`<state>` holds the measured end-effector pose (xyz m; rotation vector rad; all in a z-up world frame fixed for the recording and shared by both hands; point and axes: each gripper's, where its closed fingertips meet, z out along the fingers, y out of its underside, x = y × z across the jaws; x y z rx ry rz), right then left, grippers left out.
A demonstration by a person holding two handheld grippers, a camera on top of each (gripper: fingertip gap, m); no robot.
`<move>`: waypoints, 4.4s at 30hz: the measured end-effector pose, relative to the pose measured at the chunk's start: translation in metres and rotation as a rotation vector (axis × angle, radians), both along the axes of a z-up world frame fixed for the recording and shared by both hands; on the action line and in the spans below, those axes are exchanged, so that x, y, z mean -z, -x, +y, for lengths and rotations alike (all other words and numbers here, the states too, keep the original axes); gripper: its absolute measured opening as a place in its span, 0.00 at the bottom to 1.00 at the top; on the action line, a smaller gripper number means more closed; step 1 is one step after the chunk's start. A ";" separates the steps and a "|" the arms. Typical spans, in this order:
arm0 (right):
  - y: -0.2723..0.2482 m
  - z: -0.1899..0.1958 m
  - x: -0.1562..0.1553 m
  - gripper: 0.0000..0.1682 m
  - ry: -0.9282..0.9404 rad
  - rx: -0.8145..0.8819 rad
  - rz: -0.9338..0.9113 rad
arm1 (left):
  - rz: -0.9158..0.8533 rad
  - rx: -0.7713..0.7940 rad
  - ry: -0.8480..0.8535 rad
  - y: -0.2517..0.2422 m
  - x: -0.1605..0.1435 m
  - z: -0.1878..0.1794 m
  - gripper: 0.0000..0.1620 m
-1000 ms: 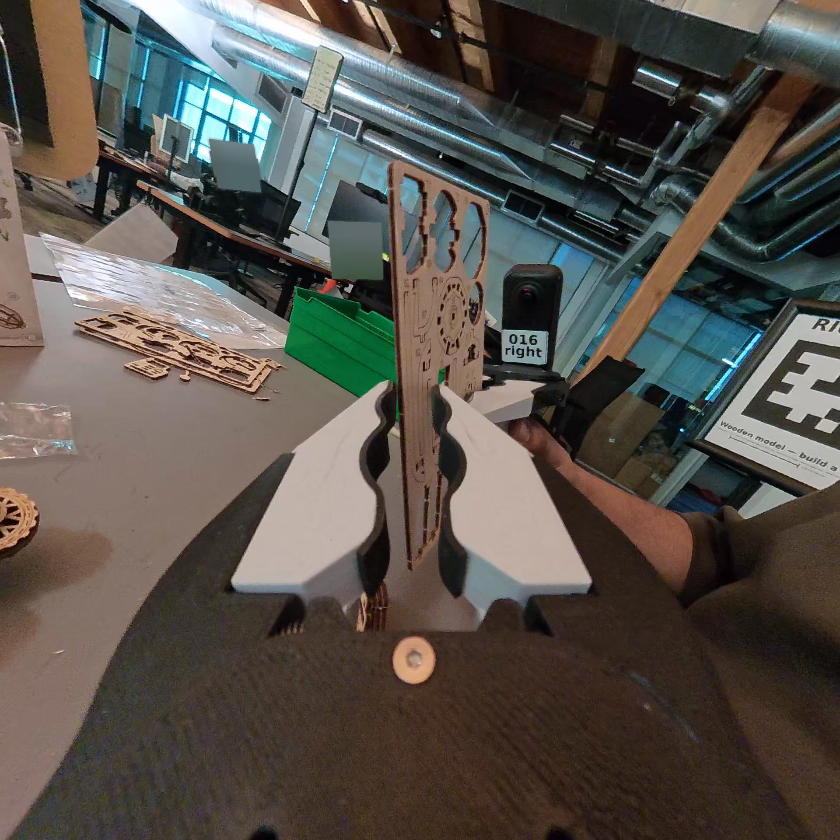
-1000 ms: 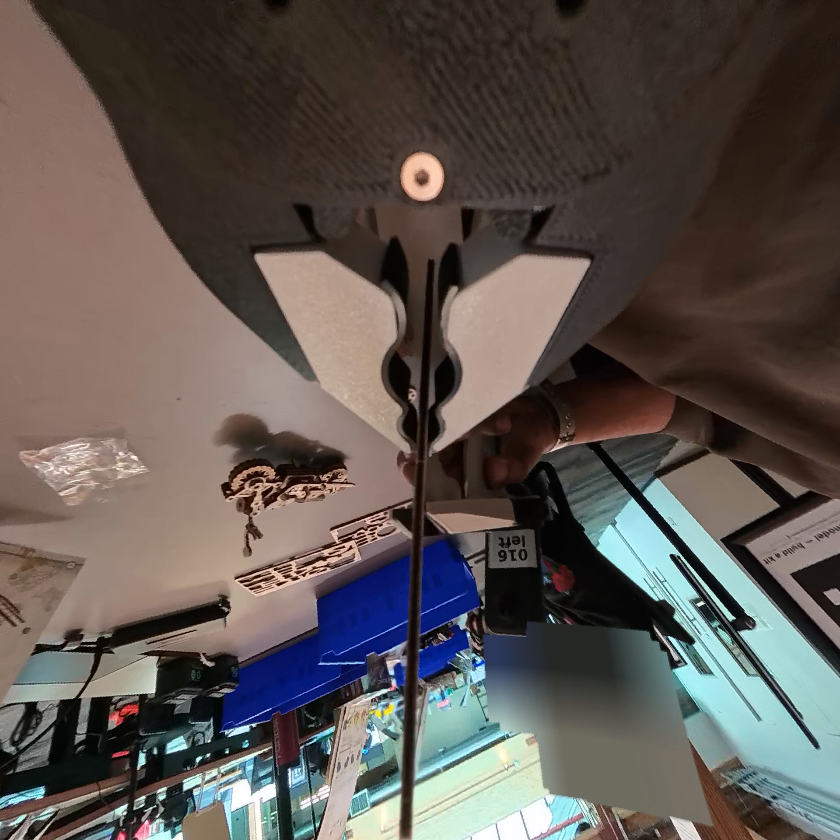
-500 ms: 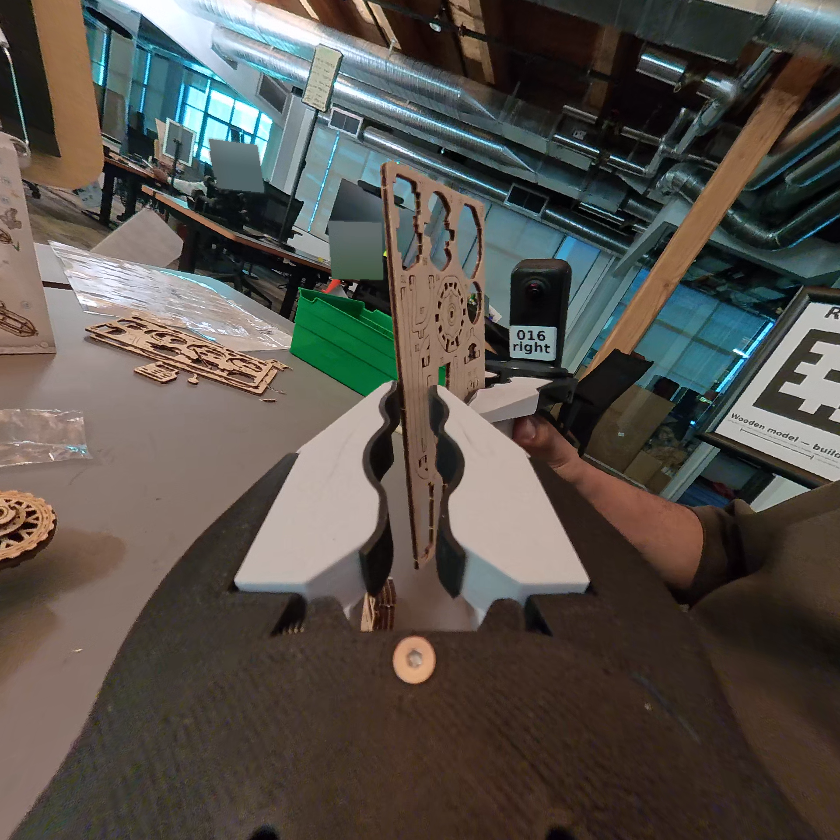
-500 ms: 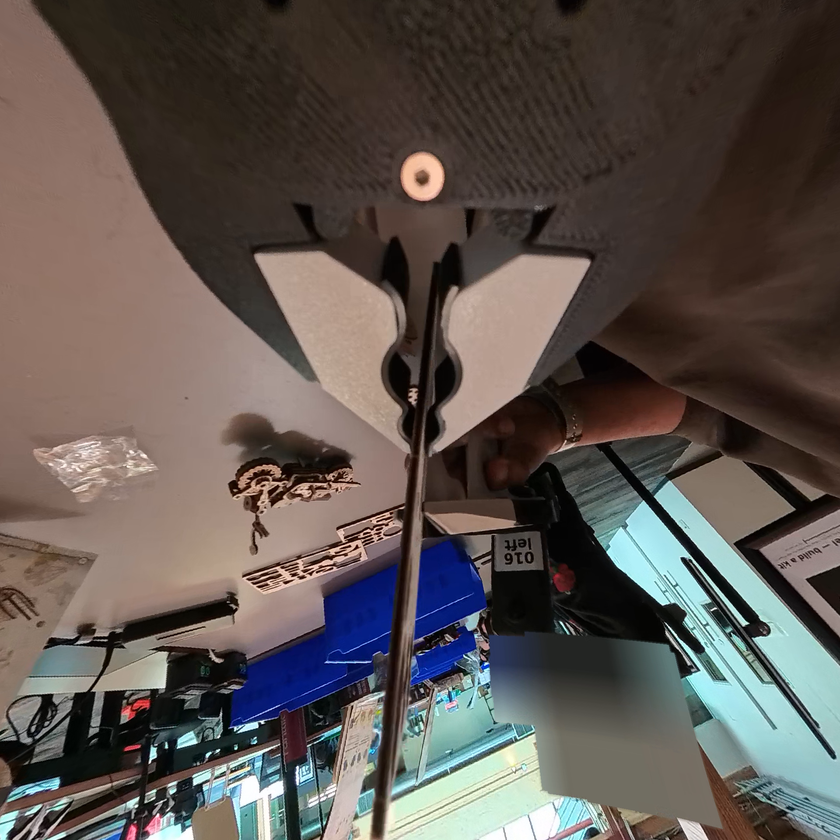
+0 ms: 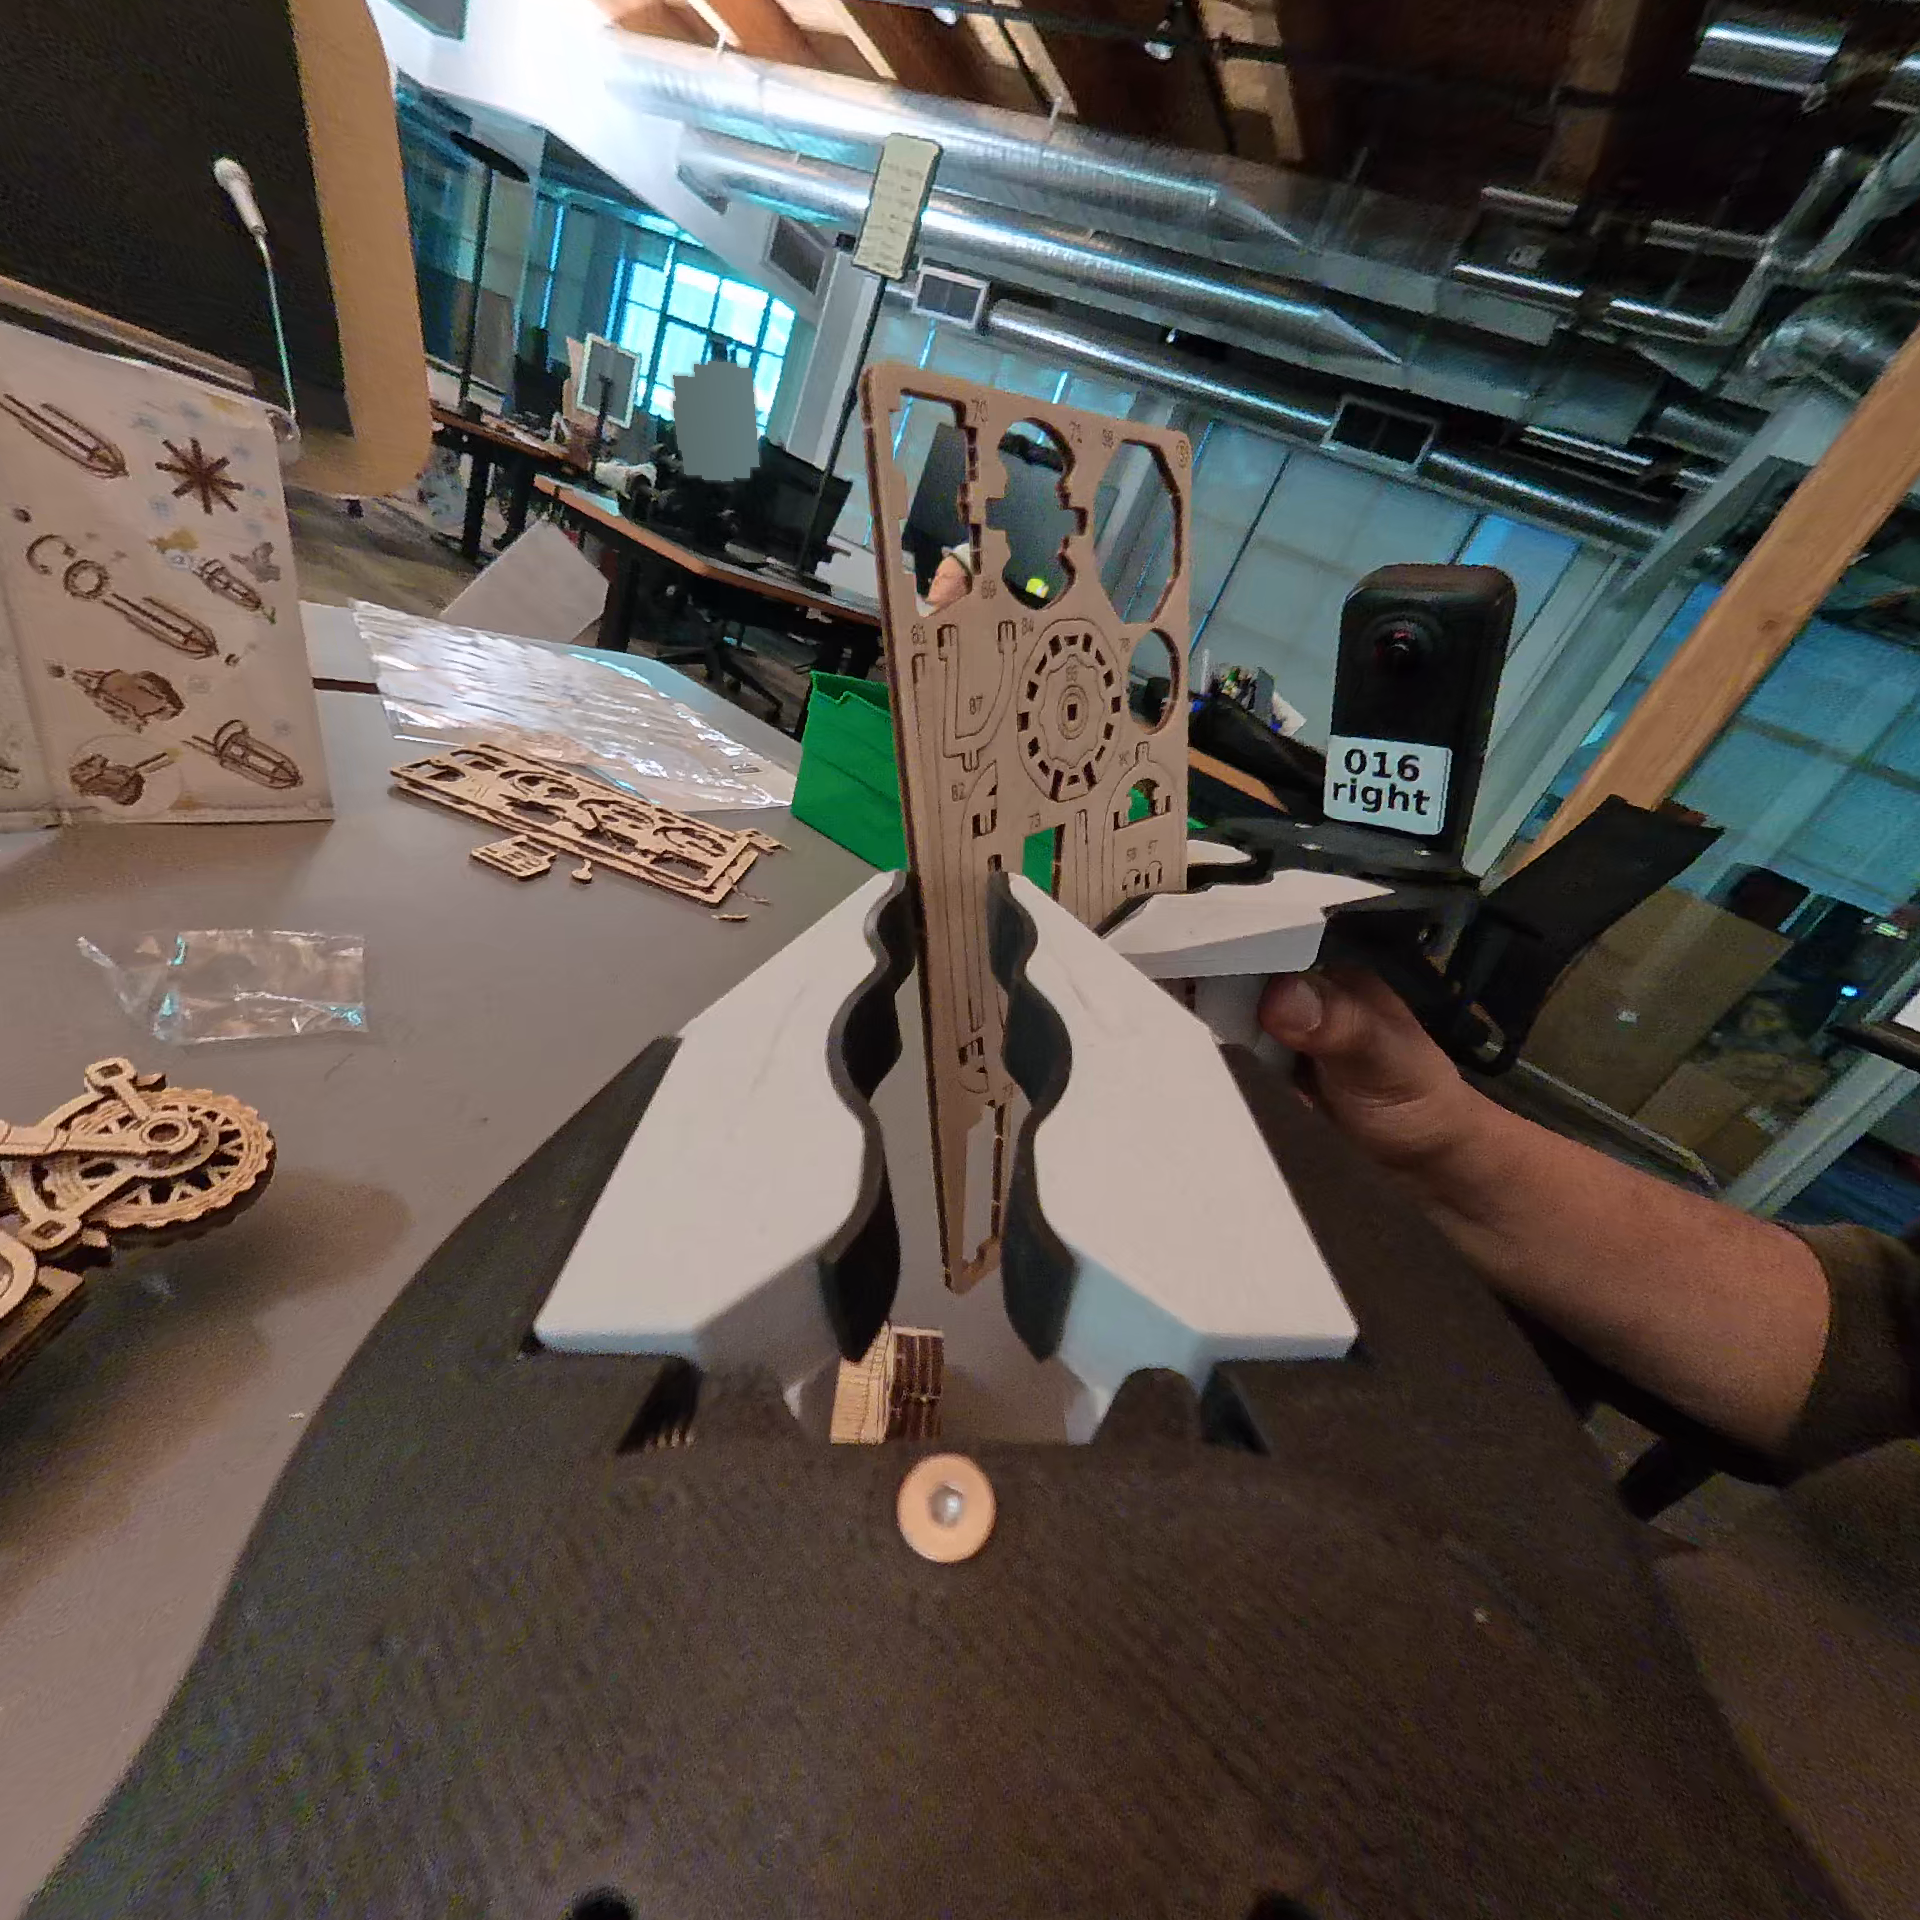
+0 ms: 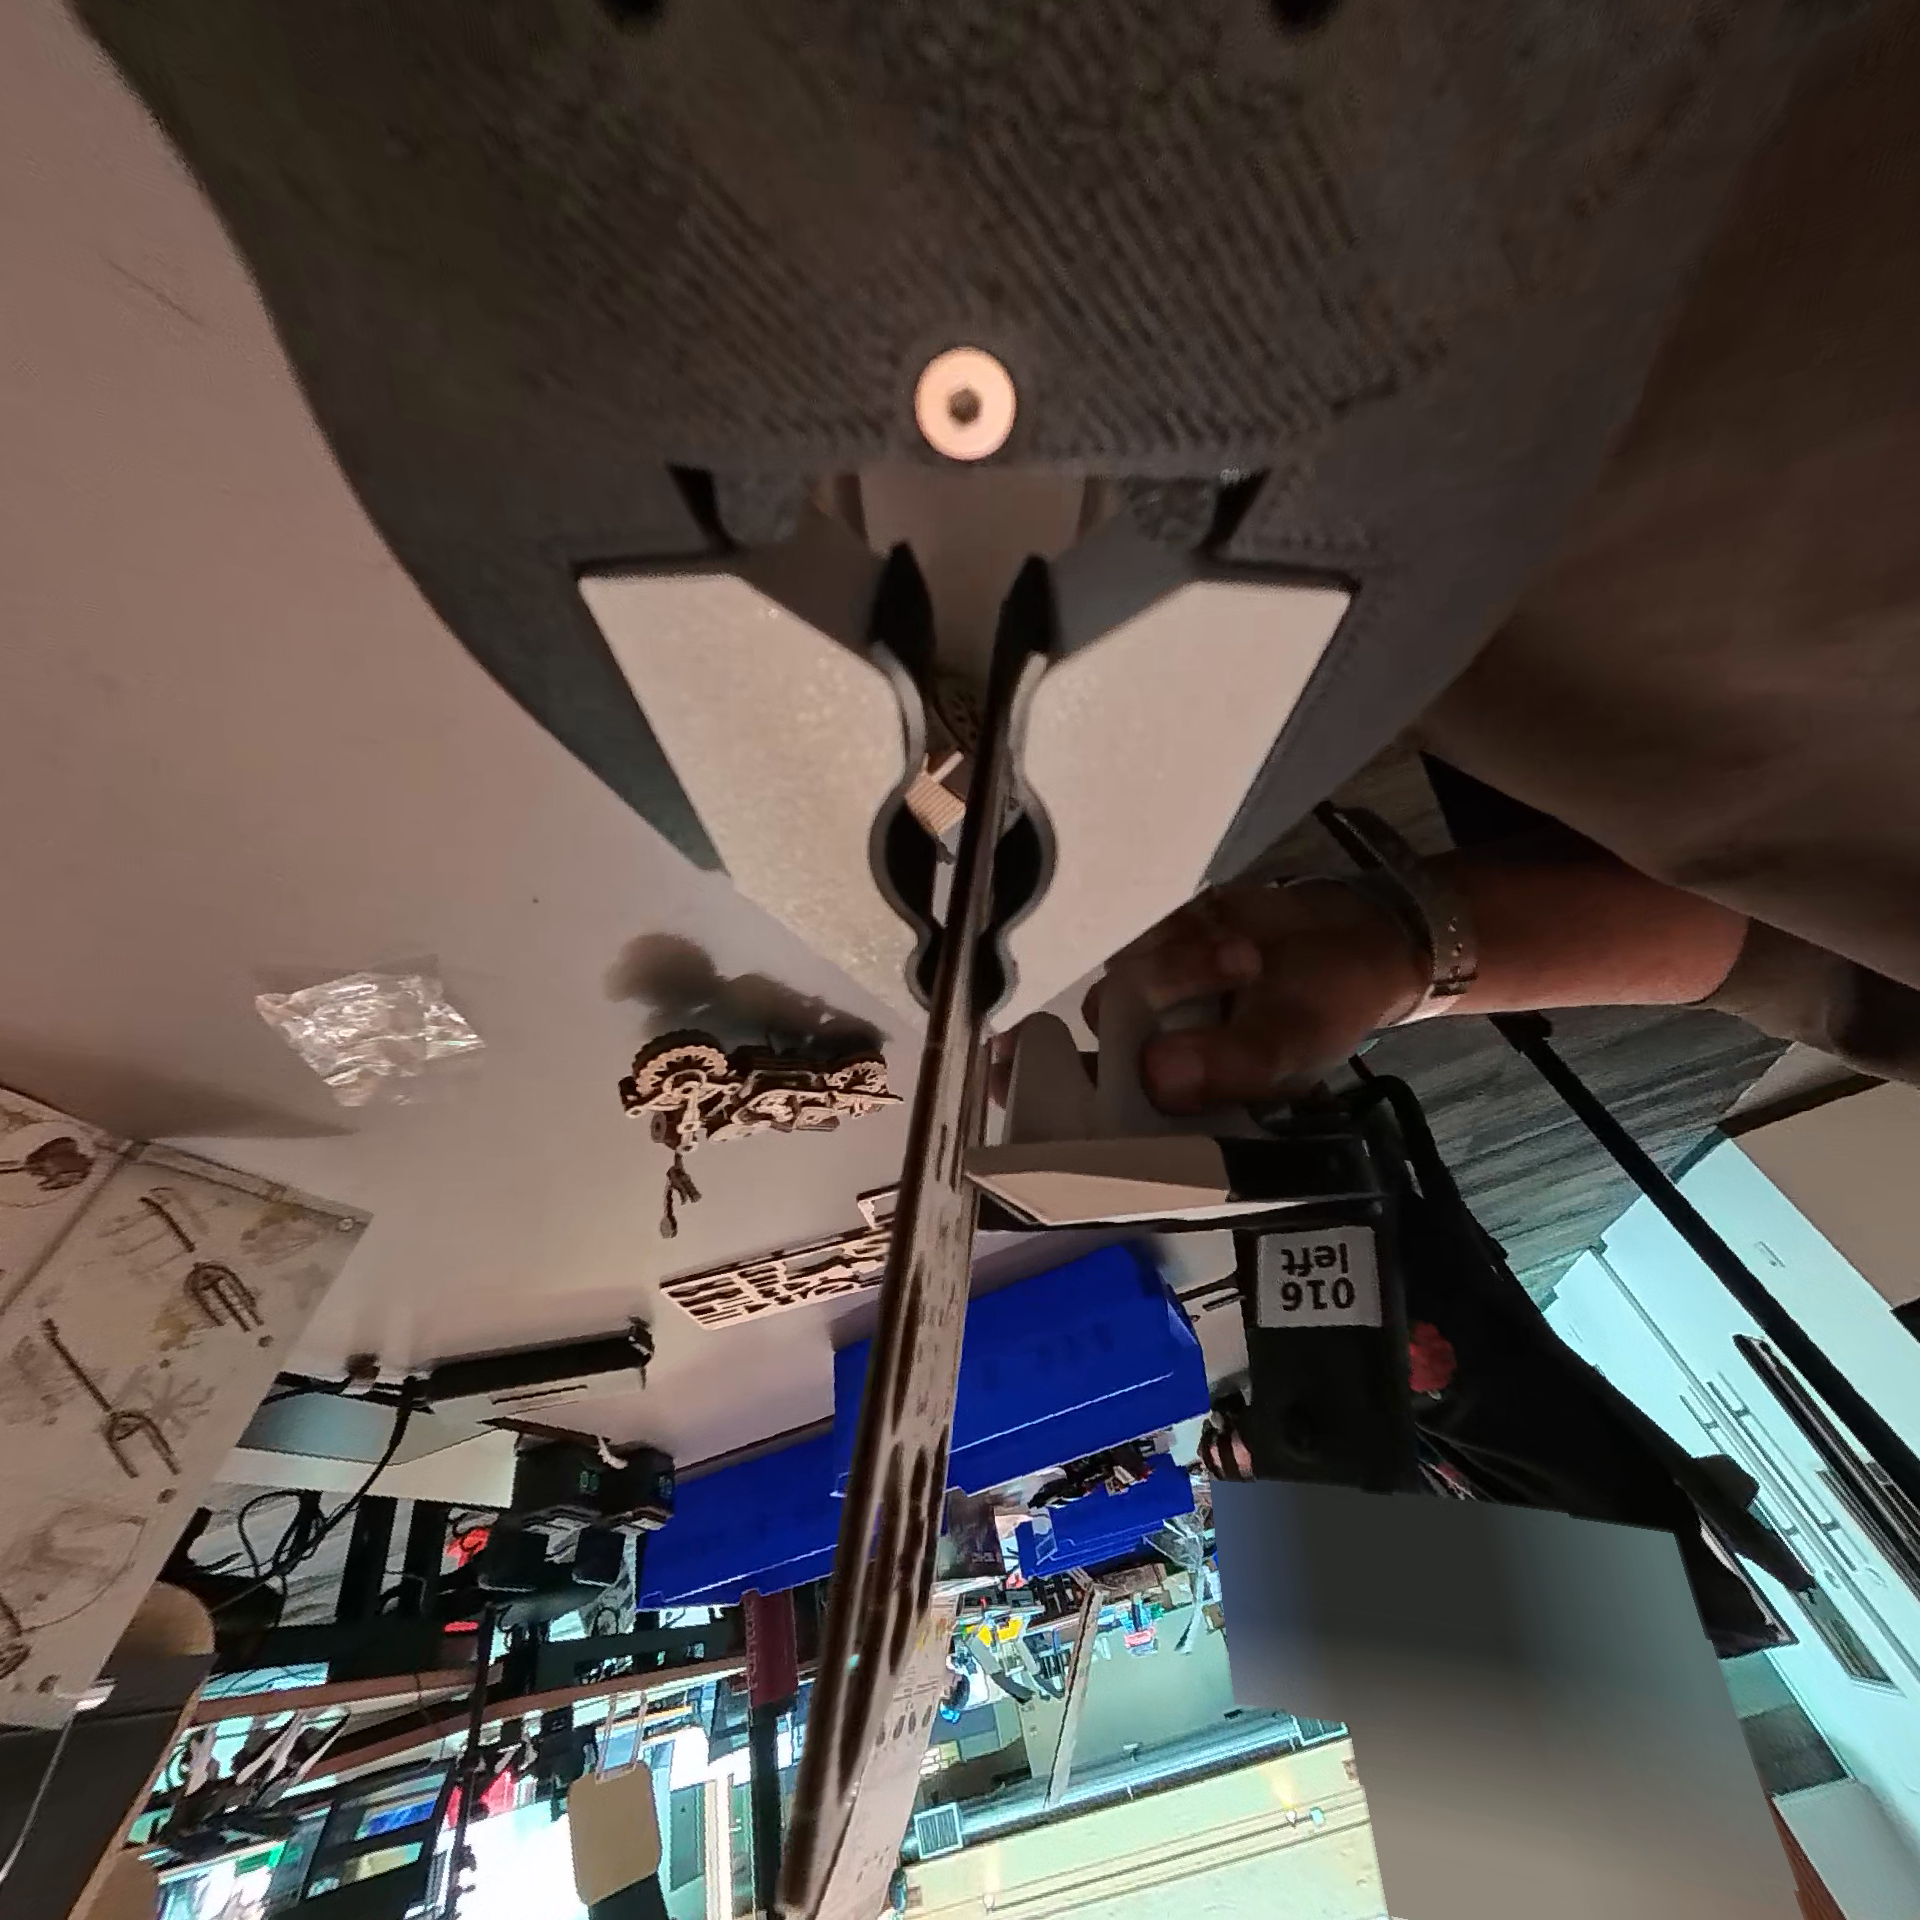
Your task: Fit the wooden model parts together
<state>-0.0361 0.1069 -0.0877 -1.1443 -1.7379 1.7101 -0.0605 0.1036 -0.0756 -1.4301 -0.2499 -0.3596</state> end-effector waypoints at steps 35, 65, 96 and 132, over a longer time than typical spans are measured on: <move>0.001 0.005 -0.009 0.00 0.108 0.007 0.014 | -0.109 0.073 -0.022 -0.003 0.007 0.002 0.09; 0.005 0.006 -0.003 0.01 -0.029 0.089 0.035 | -0.122 -0.044 0.033 0.003 0.012 0.004 0.09; -0.003 0.023 -0.011 0.09 0.193 -0.018 -0.013 | -0.199 0.262 -0.027 -0.025 0.001 0.001 0.00; -0.007 0.029 0.000 0.09 0.053 -0.027 -0.066 | 0.073 0.149 0.094 -0.034 0.011 0.007 0.00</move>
